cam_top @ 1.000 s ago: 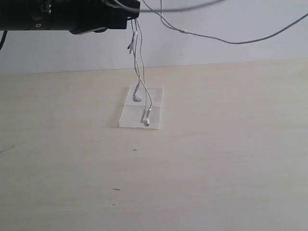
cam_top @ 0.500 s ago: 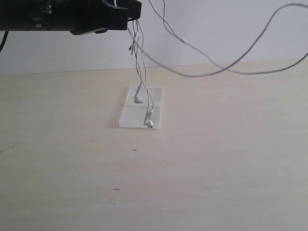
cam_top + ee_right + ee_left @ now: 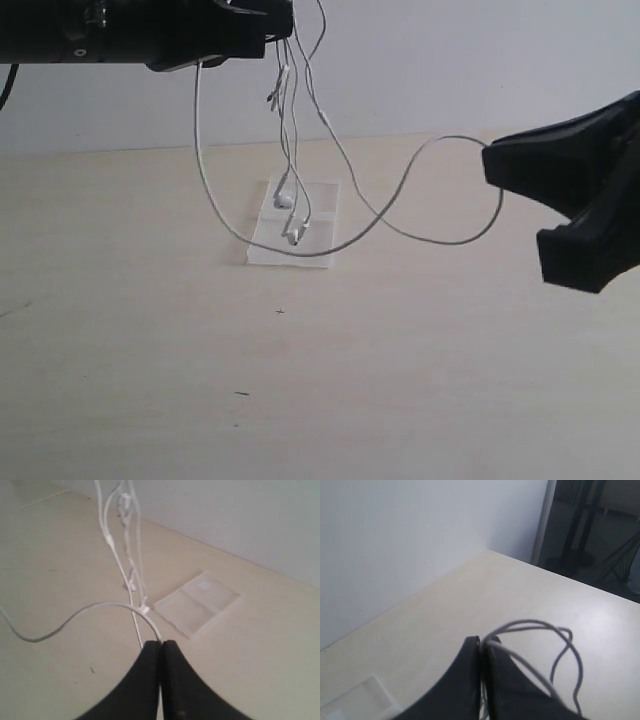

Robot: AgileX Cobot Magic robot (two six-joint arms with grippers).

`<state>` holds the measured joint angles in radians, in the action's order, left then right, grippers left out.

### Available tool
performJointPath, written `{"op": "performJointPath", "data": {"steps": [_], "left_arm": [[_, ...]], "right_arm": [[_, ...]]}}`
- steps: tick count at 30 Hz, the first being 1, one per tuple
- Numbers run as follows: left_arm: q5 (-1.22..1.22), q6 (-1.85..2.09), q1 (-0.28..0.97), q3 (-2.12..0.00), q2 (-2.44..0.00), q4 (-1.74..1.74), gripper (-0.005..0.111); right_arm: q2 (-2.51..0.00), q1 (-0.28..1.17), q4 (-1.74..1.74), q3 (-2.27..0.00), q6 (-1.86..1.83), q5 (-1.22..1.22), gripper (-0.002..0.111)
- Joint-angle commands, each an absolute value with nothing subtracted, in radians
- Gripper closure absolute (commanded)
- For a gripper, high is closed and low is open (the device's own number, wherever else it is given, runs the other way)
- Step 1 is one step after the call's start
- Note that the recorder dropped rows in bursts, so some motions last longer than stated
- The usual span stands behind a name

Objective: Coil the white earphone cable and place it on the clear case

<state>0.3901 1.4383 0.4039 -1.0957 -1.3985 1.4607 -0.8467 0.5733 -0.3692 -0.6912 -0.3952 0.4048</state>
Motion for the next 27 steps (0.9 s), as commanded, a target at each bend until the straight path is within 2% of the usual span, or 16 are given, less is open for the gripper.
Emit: {"op": "performJointPath", "data": {"steps": [1,3,5,8,10,17,24,27], "left_arm": [[0.394,1.432,0.406,-1.104,-1.392,1.483,0.107],[0.394,1.432,0.406,-1.104,-1.392,1.494,0.107],[0.394,1.432,0.406,-1.104,-1.392,1.503,0.107],[0.386,1.432,0.406,-1.104,-1.392,1.505,0.107],[0.376,1.432,0.406,-1.104,-1.392,1.508,0.107],[0.333,1.432,0.406,-1.104,-1.392,1.551,0.107],[0.373,1.436,0.406,-1.104,-1.392,1.552,0.107],[0.436,1.499,0.406,-1.104,-1.392,1.547,0.107]], "right_arm": [[-0.892,0.57,-0.697,-0.686,-0.795,0.412,0.107],[-0.912,0.57,-0.763,-0.686,-0.856,0.389,0.1],[-0.925,0.57,-0.772,-0.686,-0.863,0.377,0.085],[-0.93,0.57,-0.767,-0.686,-0.853,0.37,0.051],[-0.922,0.57,-0.758,-0.686,-0.798,0.368,0.036],[-0.861,0.57,-0.573,-0.686,-0.521,0.442,0.036],[-0.897,0.57,-0.72,-0.686,-0.572,0.484,0.03],[-0.897,0.57,-0.902,-0.686,-0.737,0.514,0.028]]}}
